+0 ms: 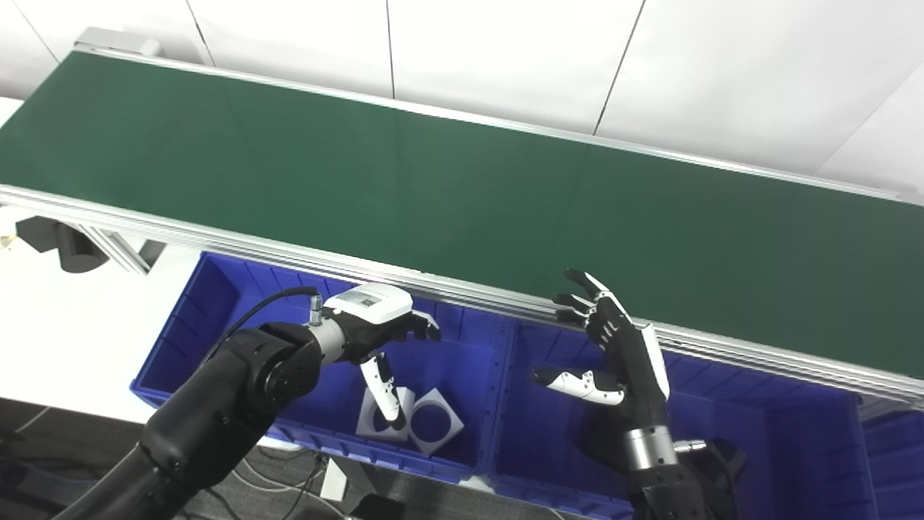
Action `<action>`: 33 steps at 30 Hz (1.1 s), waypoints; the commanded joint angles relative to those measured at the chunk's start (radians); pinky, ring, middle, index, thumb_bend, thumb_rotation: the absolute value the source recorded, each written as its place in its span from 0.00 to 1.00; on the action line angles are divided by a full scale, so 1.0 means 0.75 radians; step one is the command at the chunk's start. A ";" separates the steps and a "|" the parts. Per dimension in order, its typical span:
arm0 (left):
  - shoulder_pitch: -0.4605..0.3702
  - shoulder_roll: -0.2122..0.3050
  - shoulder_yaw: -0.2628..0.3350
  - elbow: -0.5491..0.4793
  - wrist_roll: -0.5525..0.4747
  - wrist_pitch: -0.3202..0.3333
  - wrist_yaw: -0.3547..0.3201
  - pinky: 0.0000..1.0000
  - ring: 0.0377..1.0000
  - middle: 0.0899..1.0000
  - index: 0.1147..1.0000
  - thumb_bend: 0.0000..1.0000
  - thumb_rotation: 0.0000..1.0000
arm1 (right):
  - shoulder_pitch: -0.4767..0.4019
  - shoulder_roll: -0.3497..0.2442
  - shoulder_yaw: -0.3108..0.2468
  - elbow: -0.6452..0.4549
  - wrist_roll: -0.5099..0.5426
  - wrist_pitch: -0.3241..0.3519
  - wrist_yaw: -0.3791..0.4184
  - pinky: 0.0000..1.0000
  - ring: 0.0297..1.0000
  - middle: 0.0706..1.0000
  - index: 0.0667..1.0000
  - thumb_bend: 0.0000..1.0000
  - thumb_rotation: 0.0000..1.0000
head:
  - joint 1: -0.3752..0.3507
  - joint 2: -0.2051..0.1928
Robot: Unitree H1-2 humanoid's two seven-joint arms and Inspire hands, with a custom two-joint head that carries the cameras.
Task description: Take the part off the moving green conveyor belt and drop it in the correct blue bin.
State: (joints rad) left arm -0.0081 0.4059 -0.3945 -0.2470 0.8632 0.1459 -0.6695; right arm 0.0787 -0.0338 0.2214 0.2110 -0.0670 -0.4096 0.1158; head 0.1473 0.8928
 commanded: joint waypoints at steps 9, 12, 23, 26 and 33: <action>0.043 -0.227 0.347 -0.093 -1.066 0.088 -0.047 0.72 0.75 0.76 0.79 1.00 0.28 | -0.006 -0.003 -0.009 0.020 0.029 -0.065 0.019 0.70 0.77 0.89 0.82 1.00 0.30 | -0.045 -0.094; 0.086 -0.343 0.409 -0.026 -1.237 0.008 0.005 0.74 0.76 0.78 0.80 1.00 0.24 | -0.006 -0.011 -0.009 0.048 0.032 -0.077 0.023 0.71 0.77 0.89 0.82 1.00 0.31 | -0.075 -0.119; 0.099 -0.485 0.408 0.569 -1.011 -0.683 0.420 0.82 0.86 0.88 0.85 1.00 0.21 | -0.031 0.009 0.041 0.204 -0.042 -0.080 -0.081 0.72 0.78 0.89 0.81 1.00 0.32 | -0.446 -0.306; 0.067 -0.471 0.378 0.695 -0.942 -0.794 0.504 0.83 0.87 0.89 0.87 1.00 0.19 | -0.040 0.011 0.062 0.233 -0.057 -0.080 -0.127 0.72 0.79 0.89 0.82 1.00 0.33 | -0.474 -0.346; 0.008 -0.433 0.258 0.893 -0.889 -0.821 0.669 0.84 0.89 0.89 0.85 1.00 0.19 | -0.056 -0.007 0.113 0.269 -0.064 -0.081 -0.205 0.72 0.80 0.89 0.82 1.00 0.33 | -0.445 -0.381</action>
State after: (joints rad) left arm 0.0088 0.0764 -0.1751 0.4029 0.1765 -0.4695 -0.1864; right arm 0.0502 -0.0405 0.2918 0.4196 -0.1044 -0.4496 -0.0325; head -0.1871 0.6075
